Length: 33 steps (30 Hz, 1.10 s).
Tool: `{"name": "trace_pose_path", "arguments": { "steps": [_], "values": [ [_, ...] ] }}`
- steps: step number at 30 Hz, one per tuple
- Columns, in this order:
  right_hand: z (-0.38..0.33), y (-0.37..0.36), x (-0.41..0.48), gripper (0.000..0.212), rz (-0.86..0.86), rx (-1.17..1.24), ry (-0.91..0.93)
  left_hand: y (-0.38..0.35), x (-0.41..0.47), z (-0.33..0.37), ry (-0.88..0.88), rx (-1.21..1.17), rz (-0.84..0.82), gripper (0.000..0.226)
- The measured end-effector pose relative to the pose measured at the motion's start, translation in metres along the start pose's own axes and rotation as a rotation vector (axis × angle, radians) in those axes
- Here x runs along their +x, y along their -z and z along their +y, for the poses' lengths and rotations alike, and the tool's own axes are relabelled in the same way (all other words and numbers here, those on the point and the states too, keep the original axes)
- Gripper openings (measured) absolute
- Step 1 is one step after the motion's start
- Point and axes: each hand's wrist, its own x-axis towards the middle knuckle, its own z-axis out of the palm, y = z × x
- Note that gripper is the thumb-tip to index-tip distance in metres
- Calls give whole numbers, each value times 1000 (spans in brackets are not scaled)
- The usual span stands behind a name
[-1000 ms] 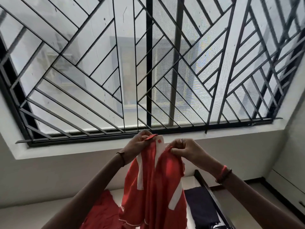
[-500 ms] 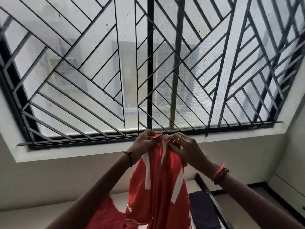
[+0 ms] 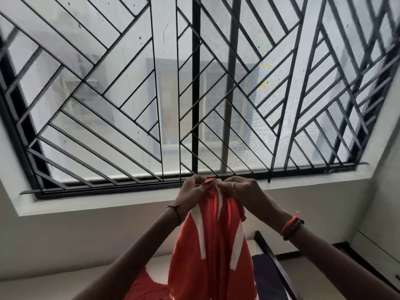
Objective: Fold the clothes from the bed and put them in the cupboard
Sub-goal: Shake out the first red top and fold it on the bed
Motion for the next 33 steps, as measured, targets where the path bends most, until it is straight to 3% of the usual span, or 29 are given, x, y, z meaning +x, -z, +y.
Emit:
{"name": "trace_pose_path", "arguments": {
  "steps": [5,10,16,19,27,30,33],
  "values": [
    [0,9,5,24,-39,-20,24,3,0,-1,-37,31,-61,11],
    [9,21,12,19,-133,109,-159,7,-2,-2,-164,180,-163,27],
    [6,20,13,18,-172,123,-181,8,-6,-5,-262,284,-174,33],
    [3,17,13,19,-145,112,-191,7,-10,-6,-371,401,-141,41],
    [-4,5,13,17,-32,134,-225,11,-14,-2,-501,567,-25,31],
    [-4,6,16,20,-61,159,-247,13,-14,-1,-520,611,18,25],
    [-4,7,19,14,-155,338,-296,17,-11,-4,-523,635,56,27]
  ]
}}
